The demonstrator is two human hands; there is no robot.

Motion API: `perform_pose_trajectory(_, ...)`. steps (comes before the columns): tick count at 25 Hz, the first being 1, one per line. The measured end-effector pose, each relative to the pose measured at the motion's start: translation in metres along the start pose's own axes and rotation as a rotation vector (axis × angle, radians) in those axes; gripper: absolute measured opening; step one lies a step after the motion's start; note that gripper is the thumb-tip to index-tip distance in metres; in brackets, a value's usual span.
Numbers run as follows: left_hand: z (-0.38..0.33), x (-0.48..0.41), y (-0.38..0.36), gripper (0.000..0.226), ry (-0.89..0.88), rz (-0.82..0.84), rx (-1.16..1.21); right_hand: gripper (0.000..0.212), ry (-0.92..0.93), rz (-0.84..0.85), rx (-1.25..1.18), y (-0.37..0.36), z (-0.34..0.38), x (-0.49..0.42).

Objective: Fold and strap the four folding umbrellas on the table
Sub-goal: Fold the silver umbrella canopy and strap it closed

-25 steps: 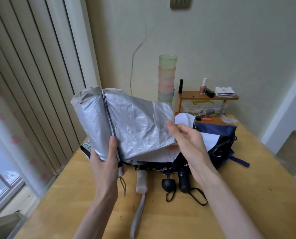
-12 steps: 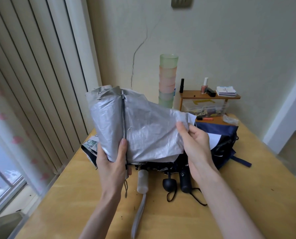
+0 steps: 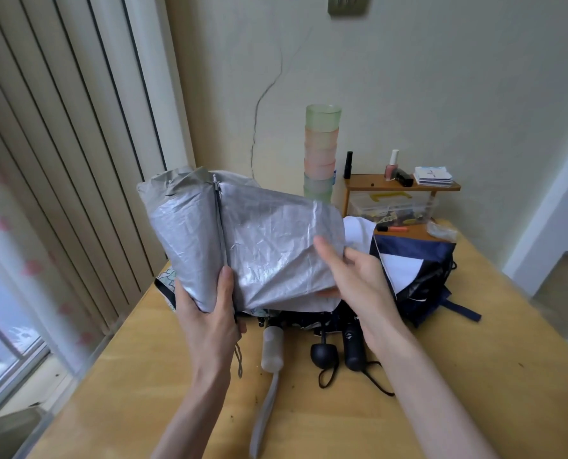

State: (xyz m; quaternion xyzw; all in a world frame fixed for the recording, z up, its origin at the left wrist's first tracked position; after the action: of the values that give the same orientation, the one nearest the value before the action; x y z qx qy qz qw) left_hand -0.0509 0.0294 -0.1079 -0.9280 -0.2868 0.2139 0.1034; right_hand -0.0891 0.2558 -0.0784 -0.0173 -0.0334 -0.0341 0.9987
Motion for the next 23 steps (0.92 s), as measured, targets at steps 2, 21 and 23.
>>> perform_pose_trajectory(2,-0.001,-0.002,0.004,0.02,-0.019,-0.034,-0.016,0.028,0.078,0.013,0.048,0.0,0.001,0.0)
perform_pose_trajectory(21,-0.002,0.0,-0.024,0.087,0.05,0.537,-0.066,0.021,0.515,0.163,0.056,-0.036,0.103,0.06)
perform_pose_trajectory(23,-0.012,0.011,-0.031,0.088,-0.032,0.651,-0.077,0.028,0.583,0.191,0.222,-0.07,0.117,0.057)
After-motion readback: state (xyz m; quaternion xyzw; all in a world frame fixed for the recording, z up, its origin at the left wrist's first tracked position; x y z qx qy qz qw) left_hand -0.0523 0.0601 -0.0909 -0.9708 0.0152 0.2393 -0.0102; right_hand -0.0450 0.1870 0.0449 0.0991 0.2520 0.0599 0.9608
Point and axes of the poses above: each hand's wrist, its own x-axis away from the middle knuckle, its own y-axis out of the back of the hand, z = x × y, the point moved 6 cm from there along -x, towards the middle knuckle, and after that the axes turned 8 degrees about -y, right-handed, at the moved point
